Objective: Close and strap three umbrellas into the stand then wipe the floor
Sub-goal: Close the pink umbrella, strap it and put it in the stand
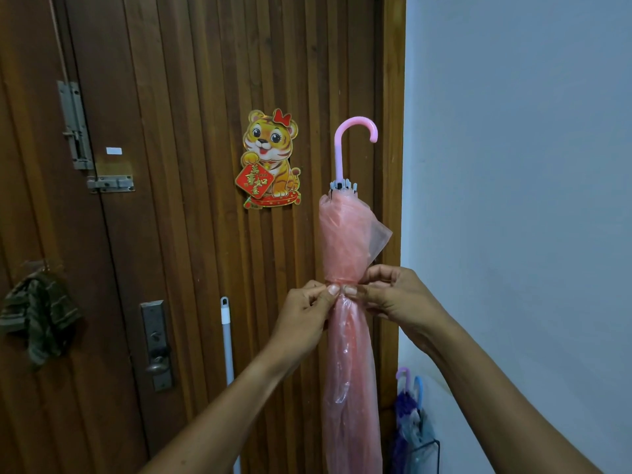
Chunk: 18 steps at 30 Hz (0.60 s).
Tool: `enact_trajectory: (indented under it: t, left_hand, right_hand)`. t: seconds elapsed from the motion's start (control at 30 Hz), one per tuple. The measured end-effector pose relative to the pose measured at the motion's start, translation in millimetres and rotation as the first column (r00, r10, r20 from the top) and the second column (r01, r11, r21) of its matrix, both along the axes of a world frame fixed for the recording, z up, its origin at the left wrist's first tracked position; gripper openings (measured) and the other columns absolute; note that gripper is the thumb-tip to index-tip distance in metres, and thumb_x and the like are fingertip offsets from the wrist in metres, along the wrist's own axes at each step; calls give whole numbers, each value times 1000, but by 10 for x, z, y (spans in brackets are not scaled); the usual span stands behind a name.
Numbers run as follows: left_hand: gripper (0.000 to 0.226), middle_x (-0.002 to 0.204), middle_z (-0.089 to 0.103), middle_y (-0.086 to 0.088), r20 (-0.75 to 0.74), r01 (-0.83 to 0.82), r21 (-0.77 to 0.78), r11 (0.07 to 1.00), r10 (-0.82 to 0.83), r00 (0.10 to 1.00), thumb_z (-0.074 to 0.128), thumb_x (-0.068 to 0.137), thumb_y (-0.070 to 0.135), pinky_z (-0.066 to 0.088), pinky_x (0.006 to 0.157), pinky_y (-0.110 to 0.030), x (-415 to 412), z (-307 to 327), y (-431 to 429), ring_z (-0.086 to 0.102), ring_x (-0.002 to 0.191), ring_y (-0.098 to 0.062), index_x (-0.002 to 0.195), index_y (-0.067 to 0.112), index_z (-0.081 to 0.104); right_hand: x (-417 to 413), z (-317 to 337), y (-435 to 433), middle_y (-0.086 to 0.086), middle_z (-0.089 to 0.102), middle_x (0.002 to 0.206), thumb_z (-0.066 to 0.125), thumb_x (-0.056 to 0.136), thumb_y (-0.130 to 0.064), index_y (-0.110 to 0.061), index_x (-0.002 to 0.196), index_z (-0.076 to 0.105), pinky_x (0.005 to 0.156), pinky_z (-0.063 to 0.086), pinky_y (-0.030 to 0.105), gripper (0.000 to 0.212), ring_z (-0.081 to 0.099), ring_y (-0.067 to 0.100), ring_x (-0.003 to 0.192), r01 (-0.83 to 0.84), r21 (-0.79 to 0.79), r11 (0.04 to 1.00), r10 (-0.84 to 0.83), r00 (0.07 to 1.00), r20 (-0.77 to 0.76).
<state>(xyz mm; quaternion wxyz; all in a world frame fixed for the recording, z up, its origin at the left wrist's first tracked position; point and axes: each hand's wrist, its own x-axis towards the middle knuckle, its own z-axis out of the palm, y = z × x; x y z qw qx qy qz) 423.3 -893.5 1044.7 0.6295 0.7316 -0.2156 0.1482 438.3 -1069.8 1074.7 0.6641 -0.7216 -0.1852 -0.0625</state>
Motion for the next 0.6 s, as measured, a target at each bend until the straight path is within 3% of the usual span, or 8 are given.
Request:
enact_trajectory:
  t: [0.1,0.27,0.43,0.53,0.6]
  left_hand:
    - [35,106,63,-9,0,-5,-6,1000,5,1000,47,103,26,60,87,-42,31,-46,-42,68,99,-24,97,6,75]
    - [33,105,64,-6,-8,-23,-22,1000,23,1000,47,103,25,60,86,-37,92,-142,-142,68,98,-20,98,12,77]
    - [33,103,63,-7,-22,-58,33,998,59,998,49,104,25,56,86,-38,239,-214,-132,66,100,-25,94,12,78]
    - [29,107,66,-3,-66,-5,71,997,10,998,50,103,25,57,80,-25,282,-217,-112,68,101,-15,106,13,77]
    - [26,115,71,-1,-106,44,7,999,-43,993,53,102,21,55,76,-17,323,-225,-125,69,104,-7,117,15,73]
  right_hand:
    - [30,-39,-15,11,78,91,87,74,-19,-6,95,71,76,59,32,30,76,24,88,22,-26,999,-21,999,27]
    - [102,-128,-50,7,79,94,85,75,-17,-10,96,70,83,61,33,27,77,19,91,33,-16,999,-33,999,23]
    - [231,-241,-99,4,79,93,86,76,-18,-11,97,72,78,61,27,26,77,16,90,32,-49,998,-31,999,8]
    - [310,-243,-218,4,79,96,87,76,-24,-10,106,72,71,57,21,36,76,13,89,-21,-123,992,15,999,-45]
    - [353,-246,-293,-1,79,99,87,73,-34,-14,113,70,73,56,24,48,76,12,90,-61,-149,987,48,995,-88]
